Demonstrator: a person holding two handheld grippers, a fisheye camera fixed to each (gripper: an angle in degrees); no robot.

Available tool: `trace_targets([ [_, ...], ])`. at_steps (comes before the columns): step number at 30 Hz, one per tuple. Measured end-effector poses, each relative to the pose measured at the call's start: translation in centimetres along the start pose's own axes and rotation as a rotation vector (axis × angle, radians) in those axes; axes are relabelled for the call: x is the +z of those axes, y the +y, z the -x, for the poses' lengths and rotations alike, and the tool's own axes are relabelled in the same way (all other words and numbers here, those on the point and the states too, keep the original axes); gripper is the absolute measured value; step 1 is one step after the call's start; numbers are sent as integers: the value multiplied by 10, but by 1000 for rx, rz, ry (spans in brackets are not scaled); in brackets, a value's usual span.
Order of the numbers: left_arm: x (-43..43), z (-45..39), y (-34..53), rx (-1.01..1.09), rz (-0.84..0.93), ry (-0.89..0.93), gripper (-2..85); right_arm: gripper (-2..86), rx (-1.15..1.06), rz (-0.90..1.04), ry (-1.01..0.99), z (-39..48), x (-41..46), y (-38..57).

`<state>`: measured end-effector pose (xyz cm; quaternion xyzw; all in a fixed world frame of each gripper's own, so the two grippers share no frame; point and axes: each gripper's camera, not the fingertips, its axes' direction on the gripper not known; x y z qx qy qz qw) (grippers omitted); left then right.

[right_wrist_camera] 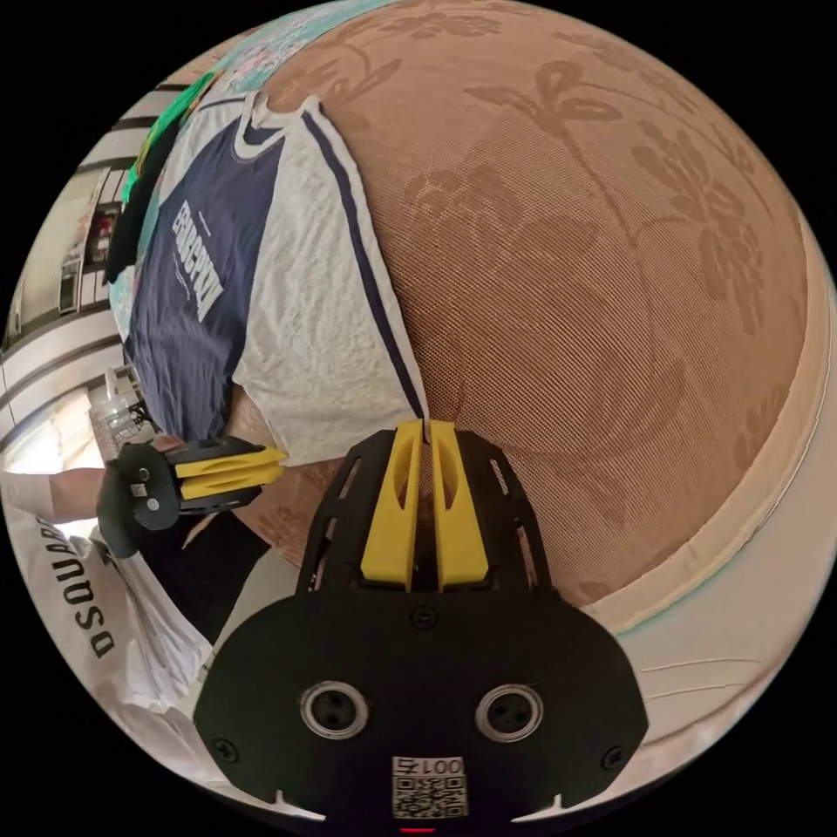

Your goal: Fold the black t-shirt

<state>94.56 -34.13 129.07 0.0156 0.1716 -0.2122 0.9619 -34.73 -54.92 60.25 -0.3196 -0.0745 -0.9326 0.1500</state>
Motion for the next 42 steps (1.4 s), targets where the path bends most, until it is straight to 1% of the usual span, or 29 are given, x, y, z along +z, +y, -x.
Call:
trace_targets([
  [2,-10,6,3,-27,-28,59,-16,12,57,-25,-43,-12,0,8],
  [6,-27,4,-3,-43,-49,126,-16,11,140,-17,-25,-24,10,18],
  [10,-45,5,-9,-49,-66,174,-16,11,210,58,93,-26,30,18],
  [12,-64,15,-4,-71,-113,200,-16,12,185,95,129,-16,37,13],
  [15,-102,46,24,-185,-218,297,-16,12,108,58,114,7,31,2],
  [16,-116,59,39,-235,-259,328,-16,12,72,4,66,18,25,-4],
  [18,-135,79,61,-305,-291,355,-16,13,6,-77,-10,35,18,-17],
  [20,-152,98,84,-385,-307,331,-16,14,-83,-146,-69,58,22,-43],
  [22,-162,123,111,-502,-291,300,-15,14,-123,-151,-104,70,41,-67],
  [24,-160,142,129,-609,-249,313,-14,15,-157,-160,-117,78,68,-88],
  [26,-158,155,143,-667,-206,322,-13,15,-126,-126,-65,81,102,-103],
  [28,-160,167,158,-719,-153,308,-11,15,-106,-166,-10,83,115,-95],
  [32,-178,174,171,-743,-159,313,-12,21,17,-312,62,73,139,-48],
  [36,-193,172,165,-722,-170,372,-11,33,25,-428,51,73,169,-17],
  [38,-200,169,154,-684,-162,372,-8,32,27,-502,138,87,184,-4],
  [41,-218,167,132,-609,-181,304,4,41,77,-555,271,101,199,13],
  [42,-227,172,122,-584,-203,274,12,46,83,-559,277,102,202,17],
])
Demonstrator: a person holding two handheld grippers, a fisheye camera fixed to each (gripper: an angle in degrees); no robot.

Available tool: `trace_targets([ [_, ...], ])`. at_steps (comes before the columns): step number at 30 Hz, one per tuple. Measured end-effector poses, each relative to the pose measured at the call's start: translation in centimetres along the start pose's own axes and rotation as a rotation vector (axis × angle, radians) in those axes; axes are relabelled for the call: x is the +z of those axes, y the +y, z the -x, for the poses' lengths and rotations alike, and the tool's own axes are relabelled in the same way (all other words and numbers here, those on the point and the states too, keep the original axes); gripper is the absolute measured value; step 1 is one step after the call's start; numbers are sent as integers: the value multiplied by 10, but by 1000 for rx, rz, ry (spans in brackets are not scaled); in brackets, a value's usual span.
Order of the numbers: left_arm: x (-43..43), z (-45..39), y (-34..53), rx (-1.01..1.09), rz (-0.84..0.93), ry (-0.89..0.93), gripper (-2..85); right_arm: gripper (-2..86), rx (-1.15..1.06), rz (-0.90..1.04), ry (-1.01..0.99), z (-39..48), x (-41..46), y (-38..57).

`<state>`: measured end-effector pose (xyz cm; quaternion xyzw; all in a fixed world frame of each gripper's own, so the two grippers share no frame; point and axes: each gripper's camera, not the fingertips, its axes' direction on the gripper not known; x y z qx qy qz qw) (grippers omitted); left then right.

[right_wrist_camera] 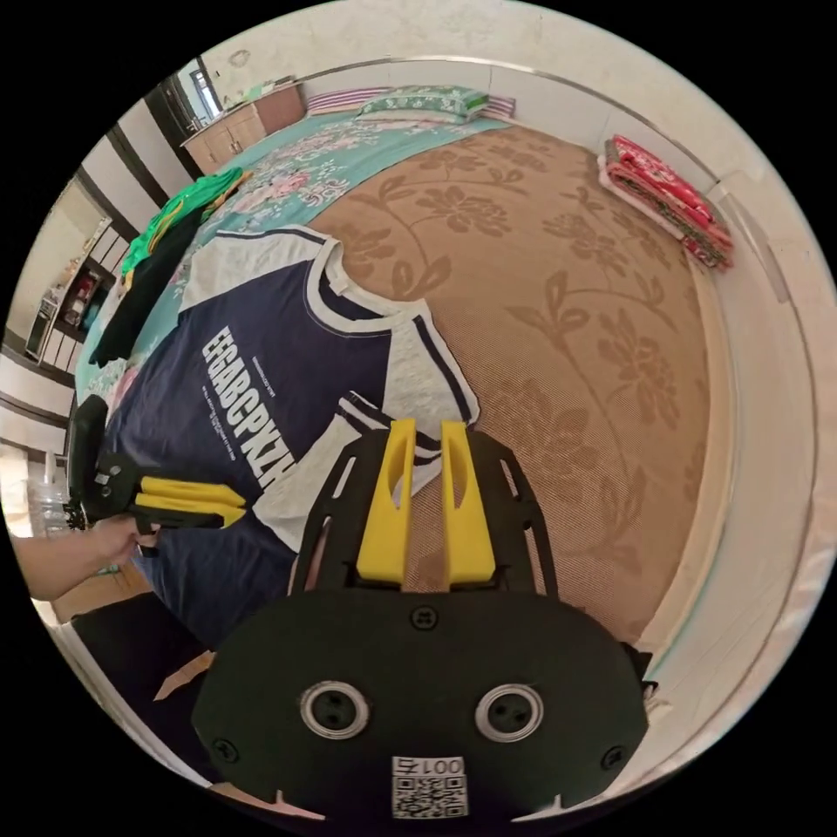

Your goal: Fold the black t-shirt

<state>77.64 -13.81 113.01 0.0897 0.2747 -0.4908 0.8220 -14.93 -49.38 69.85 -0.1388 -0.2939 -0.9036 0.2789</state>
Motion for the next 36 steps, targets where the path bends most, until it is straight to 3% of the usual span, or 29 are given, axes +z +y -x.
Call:
trace_targets([
  [6,-23,-3,-86,124,-77,-45,53,79,68,-5,-256,32,30,70],
  [10,-24,-19,-128,313,-60,-129,53,85,1,-6,-181,92,75,125],
  [15,-21,-44,-147,516,14,-101,70,104,30,32,65,133,133,154],
  [19,-18,-59,-162,637,159,-122,11,72,56,25,177,149,167,168],
  [26,-59,-62,-185,582,209,-117,-15,34,122,-24,146,139,182,198],
  [36,-78,-52,-206,414,238,-55,-14,81,119,-17,-86,155,208,220],
])
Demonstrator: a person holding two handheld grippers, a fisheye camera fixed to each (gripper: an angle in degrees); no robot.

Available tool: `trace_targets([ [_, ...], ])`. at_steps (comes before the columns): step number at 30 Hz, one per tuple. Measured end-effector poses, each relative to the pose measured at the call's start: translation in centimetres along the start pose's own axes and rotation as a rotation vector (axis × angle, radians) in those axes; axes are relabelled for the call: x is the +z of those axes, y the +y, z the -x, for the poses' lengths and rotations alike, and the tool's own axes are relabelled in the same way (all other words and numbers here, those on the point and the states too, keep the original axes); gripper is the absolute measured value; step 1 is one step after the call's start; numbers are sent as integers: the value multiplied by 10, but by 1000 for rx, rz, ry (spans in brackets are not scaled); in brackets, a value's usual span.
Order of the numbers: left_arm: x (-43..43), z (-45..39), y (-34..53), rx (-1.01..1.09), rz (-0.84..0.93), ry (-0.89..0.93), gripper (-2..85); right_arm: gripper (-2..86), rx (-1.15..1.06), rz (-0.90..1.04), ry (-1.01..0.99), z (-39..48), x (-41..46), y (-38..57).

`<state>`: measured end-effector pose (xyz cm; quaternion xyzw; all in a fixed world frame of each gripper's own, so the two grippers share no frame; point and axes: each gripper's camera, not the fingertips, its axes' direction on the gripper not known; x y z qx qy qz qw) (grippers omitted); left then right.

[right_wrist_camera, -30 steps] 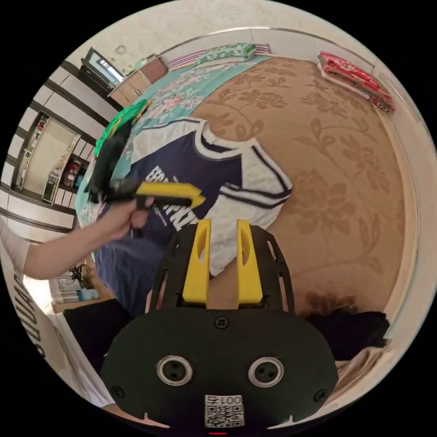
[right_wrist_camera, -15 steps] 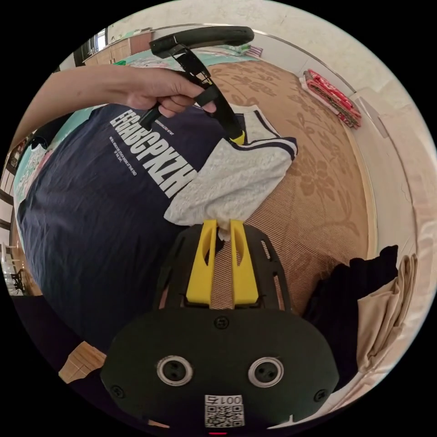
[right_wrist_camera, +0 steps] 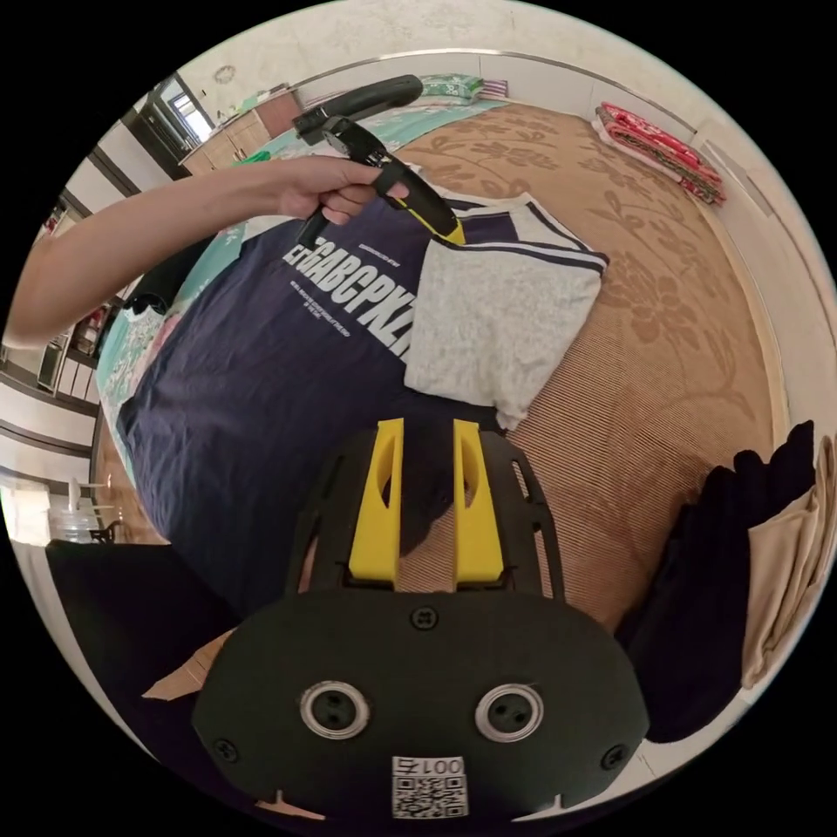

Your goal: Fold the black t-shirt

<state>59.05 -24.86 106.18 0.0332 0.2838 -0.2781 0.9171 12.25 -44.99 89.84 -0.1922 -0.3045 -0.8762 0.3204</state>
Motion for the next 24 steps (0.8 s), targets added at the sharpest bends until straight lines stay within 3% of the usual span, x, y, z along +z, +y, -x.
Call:
trace_targets([
  [10,-25,-18,-21,9,22,14,-12,35,369,-15,-79,-24,57,-8],
  [18,-21,-18,-29,-1,78,-8,-9,10,299,-30,-98,-2,63,3],
  [24,-20,-12,-20,-61,-8,68,-3,14,286,27,-126,2,79,16],
])
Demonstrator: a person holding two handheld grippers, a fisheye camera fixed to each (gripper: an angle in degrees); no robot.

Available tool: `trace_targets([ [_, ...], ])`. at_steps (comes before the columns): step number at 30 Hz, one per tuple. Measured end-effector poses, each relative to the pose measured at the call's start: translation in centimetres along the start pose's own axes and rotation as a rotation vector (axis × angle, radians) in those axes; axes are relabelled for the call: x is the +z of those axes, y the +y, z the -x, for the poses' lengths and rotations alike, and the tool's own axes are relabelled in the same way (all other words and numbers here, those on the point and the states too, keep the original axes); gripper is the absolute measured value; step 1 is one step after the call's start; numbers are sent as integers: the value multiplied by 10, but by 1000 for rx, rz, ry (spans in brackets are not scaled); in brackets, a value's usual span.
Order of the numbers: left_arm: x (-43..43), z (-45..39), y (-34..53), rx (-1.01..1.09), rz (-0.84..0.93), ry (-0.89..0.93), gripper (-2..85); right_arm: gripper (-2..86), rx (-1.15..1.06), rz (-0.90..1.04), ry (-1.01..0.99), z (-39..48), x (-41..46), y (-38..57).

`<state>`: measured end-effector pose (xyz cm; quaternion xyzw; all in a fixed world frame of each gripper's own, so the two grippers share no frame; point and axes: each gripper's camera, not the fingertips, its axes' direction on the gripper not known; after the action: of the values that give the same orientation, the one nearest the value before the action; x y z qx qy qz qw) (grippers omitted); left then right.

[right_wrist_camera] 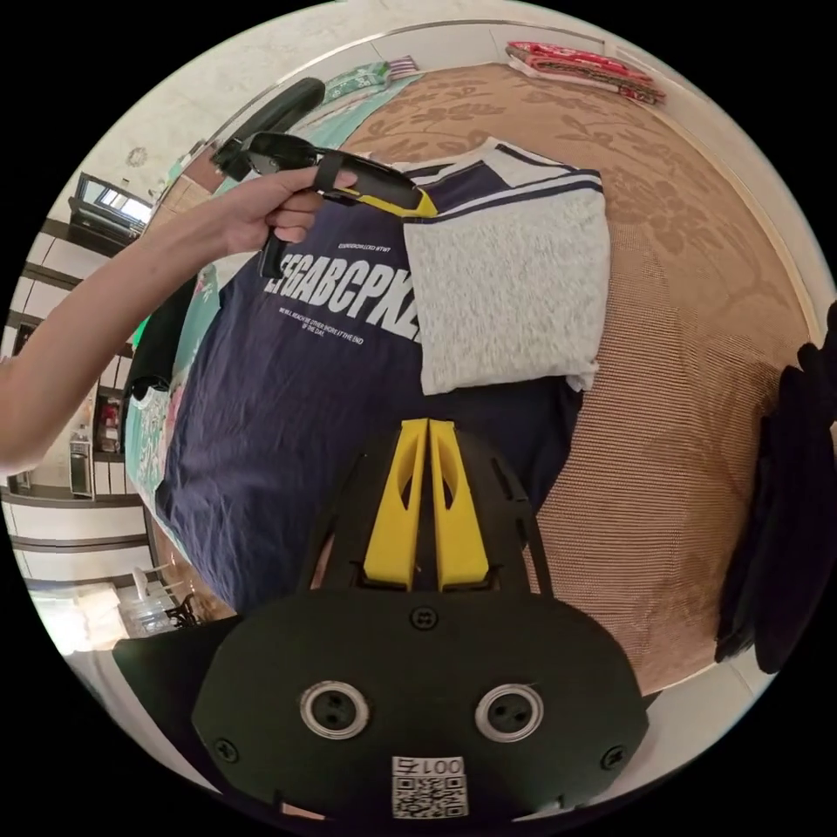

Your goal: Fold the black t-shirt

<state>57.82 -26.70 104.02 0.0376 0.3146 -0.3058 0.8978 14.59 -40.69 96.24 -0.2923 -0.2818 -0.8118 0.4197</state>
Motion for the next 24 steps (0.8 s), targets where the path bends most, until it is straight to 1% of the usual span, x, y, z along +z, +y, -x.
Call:
trace_targets([
  [4,-7,-7,9,-29,-27,-46,10,34,-46,-124,196,-14,-28,6],
  [6,-11,-17,14,-34,-46,-86,15,61,-123,-120,197,-26,-31,1],
  [8,-13,-34,15,1,-55,-122,17,81,-261,-50,175,-39,-22,-5],
  [10,-9,-63,13,92,-65,-123,17,83,-366,-12,205,-41,-16,-5],
  [11,-7,-71,11,120,-67,-110,16,81,-419,1,250,-40,-12,-5],
  [13,7,-96,3,226,-49,-39,13,72,-487,-7,315,-37,-8,-4],
  [14,12,-101,0,248,-36,-29,11,62,-520,-4,314,-35,-5,-4],
  [16,35,-113,-9,314,27,-58,-1,46,-554,6,296,-33,-1,-4],
  [19,60,-112,-15,315,121,-155,-8,26,-536,2,331,-29,-1,1],
  [22,59,-106,-14,268,122,-99,-9,15,-463,-32,312,-25,-8,13],
  [24,58,-103,-9,241,107,-83,-9,8,-468,-24,302,-19,-10,20],
])
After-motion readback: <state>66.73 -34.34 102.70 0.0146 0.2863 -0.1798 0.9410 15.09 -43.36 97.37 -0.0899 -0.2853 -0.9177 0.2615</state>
